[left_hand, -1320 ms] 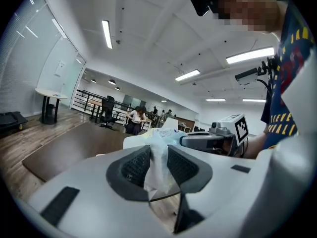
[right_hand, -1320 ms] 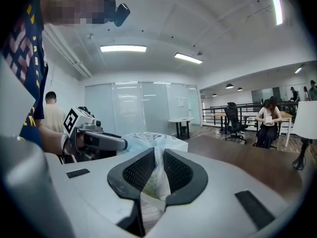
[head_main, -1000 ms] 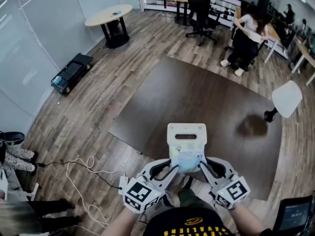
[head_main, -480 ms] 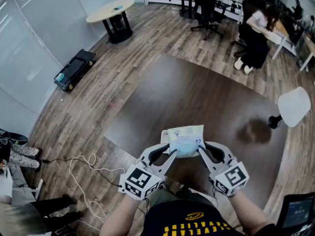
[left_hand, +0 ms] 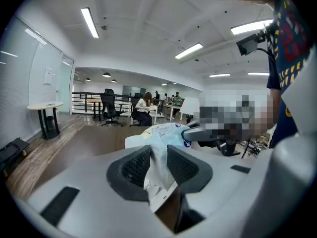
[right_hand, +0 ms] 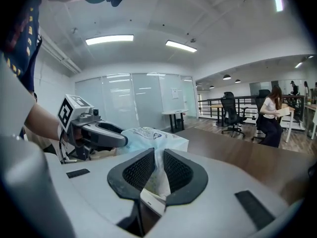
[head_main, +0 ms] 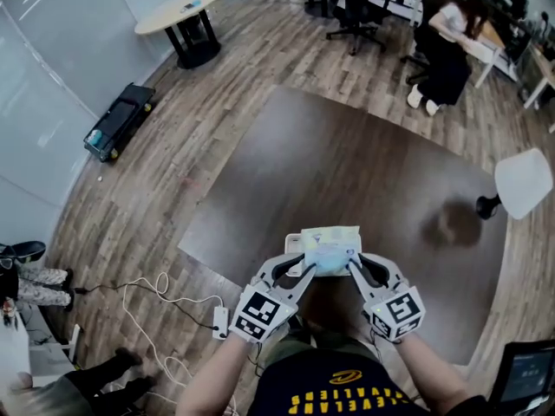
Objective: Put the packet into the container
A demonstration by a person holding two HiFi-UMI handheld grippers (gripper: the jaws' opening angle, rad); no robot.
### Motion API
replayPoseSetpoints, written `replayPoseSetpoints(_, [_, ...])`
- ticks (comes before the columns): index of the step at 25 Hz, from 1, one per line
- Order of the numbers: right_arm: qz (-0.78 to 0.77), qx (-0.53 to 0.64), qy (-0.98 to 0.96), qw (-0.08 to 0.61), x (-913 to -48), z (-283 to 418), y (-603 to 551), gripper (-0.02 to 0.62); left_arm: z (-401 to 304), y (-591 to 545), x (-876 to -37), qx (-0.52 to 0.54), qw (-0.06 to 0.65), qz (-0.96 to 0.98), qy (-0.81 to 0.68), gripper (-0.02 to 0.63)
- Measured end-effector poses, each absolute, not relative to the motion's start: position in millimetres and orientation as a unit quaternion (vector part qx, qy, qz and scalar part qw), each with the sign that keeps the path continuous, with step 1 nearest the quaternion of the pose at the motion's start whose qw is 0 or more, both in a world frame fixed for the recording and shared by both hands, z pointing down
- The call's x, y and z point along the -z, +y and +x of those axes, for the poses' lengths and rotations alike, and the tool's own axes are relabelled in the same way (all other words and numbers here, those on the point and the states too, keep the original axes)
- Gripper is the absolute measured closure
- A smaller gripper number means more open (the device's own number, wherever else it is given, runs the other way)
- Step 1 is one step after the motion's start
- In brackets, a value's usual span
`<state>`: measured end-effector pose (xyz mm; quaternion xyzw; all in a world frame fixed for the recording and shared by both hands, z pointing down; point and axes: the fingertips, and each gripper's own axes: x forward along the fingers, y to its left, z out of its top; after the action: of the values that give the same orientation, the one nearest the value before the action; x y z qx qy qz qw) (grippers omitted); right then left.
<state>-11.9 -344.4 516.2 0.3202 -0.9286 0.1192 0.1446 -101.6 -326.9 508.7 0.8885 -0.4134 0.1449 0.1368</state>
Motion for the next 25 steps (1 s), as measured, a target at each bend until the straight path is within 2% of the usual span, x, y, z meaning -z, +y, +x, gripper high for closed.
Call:
replayPoseSetpoints(5, [0.331,-0.101,-0.920,0.184,-547.8,-8.0,-345.7,0.531,-97.6,-323.7,-537.4,-0.190,0.115,0.897,-0.383,0.497])
replayPoseSetpoints(25, [0.315,-0.067,-0.891,0.319,-640.4,-11.0,-340.0,0.531,-94.9,-319.4,-641.7,-0.324,0.108,0.884,-0.319,0.497])
